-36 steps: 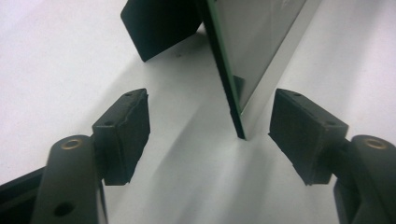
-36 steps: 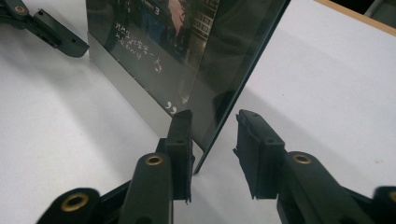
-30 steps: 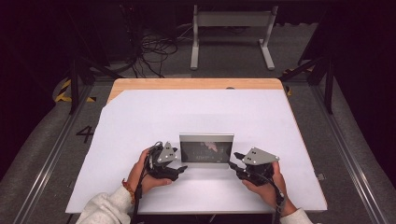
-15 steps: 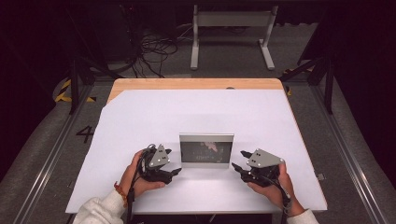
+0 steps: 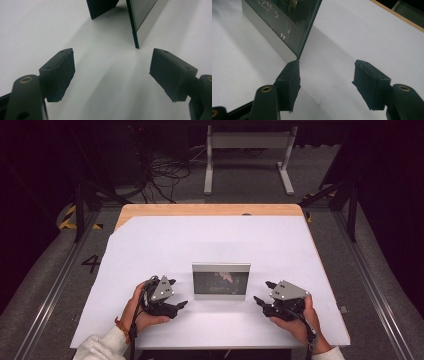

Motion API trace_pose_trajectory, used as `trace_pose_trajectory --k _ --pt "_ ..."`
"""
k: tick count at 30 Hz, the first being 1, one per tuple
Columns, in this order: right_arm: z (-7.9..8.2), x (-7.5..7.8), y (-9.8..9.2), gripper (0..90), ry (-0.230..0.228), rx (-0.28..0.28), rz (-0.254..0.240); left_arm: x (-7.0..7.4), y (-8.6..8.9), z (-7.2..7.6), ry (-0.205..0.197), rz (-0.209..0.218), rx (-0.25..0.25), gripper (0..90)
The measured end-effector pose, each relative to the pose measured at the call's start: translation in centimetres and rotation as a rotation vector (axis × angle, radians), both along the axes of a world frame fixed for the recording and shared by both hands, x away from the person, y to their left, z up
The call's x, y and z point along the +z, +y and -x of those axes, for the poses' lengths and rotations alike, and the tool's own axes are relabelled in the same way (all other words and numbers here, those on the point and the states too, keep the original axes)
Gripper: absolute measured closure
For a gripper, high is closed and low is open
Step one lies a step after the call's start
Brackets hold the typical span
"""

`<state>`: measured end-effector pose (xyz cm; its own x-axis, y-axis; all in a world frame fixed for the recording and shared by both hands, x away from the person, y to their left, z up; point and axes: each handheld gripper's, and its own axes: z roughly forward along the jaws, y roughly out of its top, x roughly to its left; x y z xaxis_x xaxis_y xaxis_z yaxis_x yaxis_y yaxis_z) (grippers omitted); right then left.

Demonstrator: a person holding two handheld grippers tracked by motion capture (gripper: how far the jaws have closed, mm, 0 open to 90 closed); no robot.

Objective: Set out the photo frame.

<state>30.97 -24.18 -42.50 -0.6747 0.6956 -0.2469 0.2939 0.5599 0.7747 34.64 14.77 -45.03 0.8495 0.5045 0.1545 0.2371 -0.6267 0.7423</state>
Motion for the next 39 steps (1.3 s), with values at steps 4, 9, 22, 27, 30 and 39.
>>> trace_pose_trajectory --k 4,9,22,27,30,39 --pt "0.1 -0.1 -0.3 37.1 0.001 -0.006 -0.002 -0.1 0.4 0.1 -0.001 0.001 0.006 20.0" --pt "0.2 -0.2 -0.7 35.8 0.001 -0.012 -0.003 -0.2 1.0 0.4 -0.002 0.018 -0.004 19.0" --pt "0.5 -0.7 -1.2 31.6 0.0 -0.012 -0.016 -0.4 3.1 1.1 0.005 0.062 0.035 17.3" --pt "0.4 -0.8 -1.0 29.5 -0.001 -0.006 -0.016 -0.5 3.3 1.3 0.01 0.054 0.037 16.6" --pt "0.2 -0.9 -1.0 28.4 0.005 -0.007 -0.019 -0.5 3.2 1.4 0.015 0.059 0.031 15.9" --pt "-0.2 -1.7 -0.7 20.9 0.033 -0.007 0.001 -0.8 3.0 1.2 0.027 0.048 0.03 11.5"
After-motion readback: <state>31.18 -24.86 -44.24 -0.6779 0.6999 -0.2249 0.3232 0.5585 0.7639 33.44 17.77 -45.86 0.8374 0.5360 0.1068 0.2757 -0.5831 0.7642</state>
